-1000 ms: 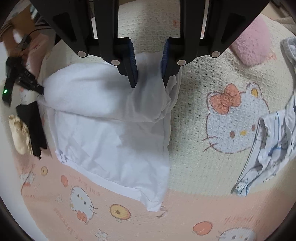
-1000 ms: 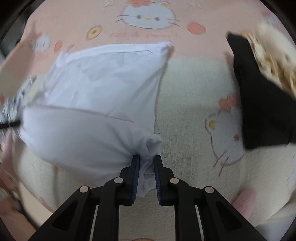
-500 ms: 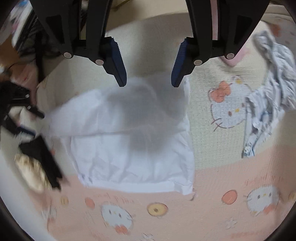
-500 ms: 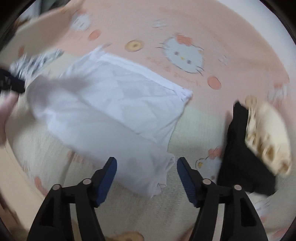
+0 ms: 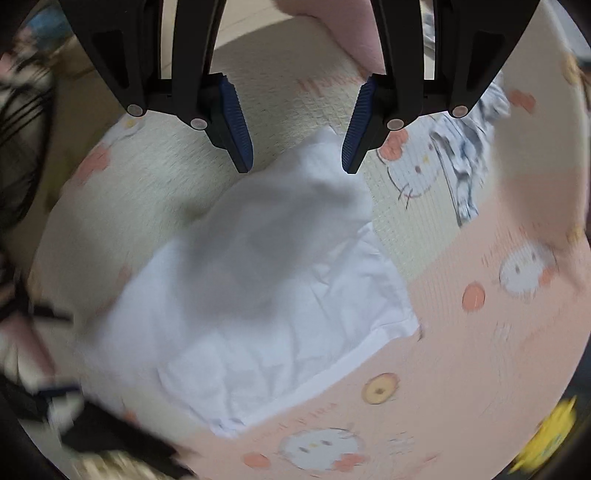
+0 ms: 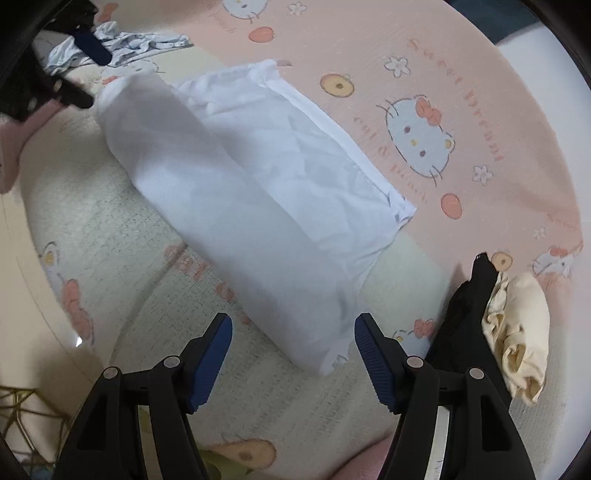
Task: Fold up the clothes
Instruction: 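Move both open grippers around the folded shirt to its side edge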
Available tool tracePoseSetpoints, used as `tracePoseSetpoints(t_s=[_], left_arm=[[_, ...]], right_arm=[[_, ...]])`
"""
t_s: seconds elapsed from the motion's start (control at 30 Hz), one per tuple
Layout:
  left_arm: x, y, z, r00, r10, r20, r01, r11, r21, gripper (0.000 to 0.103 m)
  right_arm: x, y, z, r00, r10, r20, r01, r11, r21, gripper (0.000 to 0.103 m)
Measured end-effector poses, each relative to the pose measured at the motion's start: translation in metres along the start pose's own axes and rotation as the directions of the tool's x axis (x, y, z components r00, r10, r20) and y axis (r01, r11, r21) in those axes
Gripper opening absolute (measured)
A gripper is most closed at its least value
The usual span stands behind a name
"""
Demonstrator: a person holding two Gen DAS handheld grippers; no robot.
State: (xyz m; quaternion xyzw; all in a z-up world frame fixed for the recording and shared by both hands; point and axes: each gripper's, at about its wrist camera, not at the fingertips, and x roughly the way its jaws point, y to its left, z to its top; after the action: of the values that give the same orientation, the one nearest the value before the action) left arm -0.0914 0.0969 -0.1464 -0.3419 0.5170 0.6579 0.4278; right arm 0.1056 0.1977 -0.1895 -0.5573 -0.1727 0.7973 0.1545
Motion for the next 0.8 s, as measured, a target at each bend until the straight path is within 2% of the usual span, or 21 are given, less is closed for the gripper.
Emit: tracePoseSetpoints(t_s=[0.07, 0.13, 0.23, 0.33, 0.37, 0.47, 0.53, 0.67, 0.77, 0.8], left_arm=[[0.003, -0.013, 0.0, 0.996, 0.075, 0.038, -0.078, 0.994, 0.076, 0.047], [0.003, -0.027, -0.001, 0.987, 0.14, 0.082, -0.151, 0.976, 0.154, 0.047], [0.0, -0.048, -0.004, 0.963, 0.221, 0.154, -0.256, 0.928, 0.269, 0.047], [0.0, -0.068, -0.015, 0.947, 0.235, 0.217, -0.303, 0.875, 0.378, 0.047], [0.001, -0.074, -0.02, 0.942, 0.239, 0.234, -0.319, 0.855, 0.41, 0.048], [0.011, -0.087, -0.035, 0.916, 0.292, 0.276, -0.395, 0.779, 0.487, 0.063], [0.017, -0.094, -0.045, 0.893, 0.329, 0.307, -0.447, 0.72, 0.531, 0.063], [0.037, -0.097, -0.056, 0.839, 0.42, 0.345, -0.543, 0.612, 0.575, 0.066], [0.048, -0.095, -0.056, 0.835, 0.437, 0.335, -0.547, 0.591, 0.593, 0.066], [0.049, -0.095, -0.053, 0.834, 0.437, 0.336, -0.548, 0.596, 0.587, 0.066]], right_arm=[[0.008, 0.006, 0.0, 1.0, 0.003, -0.027, -0.004, 1.0, -0.019, 0.068], [0.015, 0.014, -0.001, 0.999, -0.033, -0.04, 0.029, 0.996, -0.084, 0.068], [0.019, 0.031, -0.003, 0.993, -0.118, -0.019, 0.111, 0.969, -0.222, 0.068], [0.024, 0.045, -0.007, 0.98, -0.198, -0.003, 0.186, 0.924, -0.335, 0.07], [0.025, 0.049, -0.008, 0.974, -0.226, 0.015, 0.215, 0.904, -0.37, 0.07], [0.026, 0.059, -0.015, 0.948, -0.304, 0.098, 0.314, 0.832, -0.458, 0.073], [0.025, 0.067, -0.022, 0.922, -0.351, 0.164, 0.384, 0.77, -0.509, 0.075], [0.028, 0.083, -0.036, 0.891, -0.391, 0.23, 0.448, 0.679, -0.581, 0.078], [0.036, 0.085, -0.038, 0.894, -0.396, 0.21, 0.438, 0.671, -0.598, 0.078], [0.038, 0.084, -0.037, 0.897, -0.394, 0.201, 0.431, 0.678, -0.596, 0.078]])
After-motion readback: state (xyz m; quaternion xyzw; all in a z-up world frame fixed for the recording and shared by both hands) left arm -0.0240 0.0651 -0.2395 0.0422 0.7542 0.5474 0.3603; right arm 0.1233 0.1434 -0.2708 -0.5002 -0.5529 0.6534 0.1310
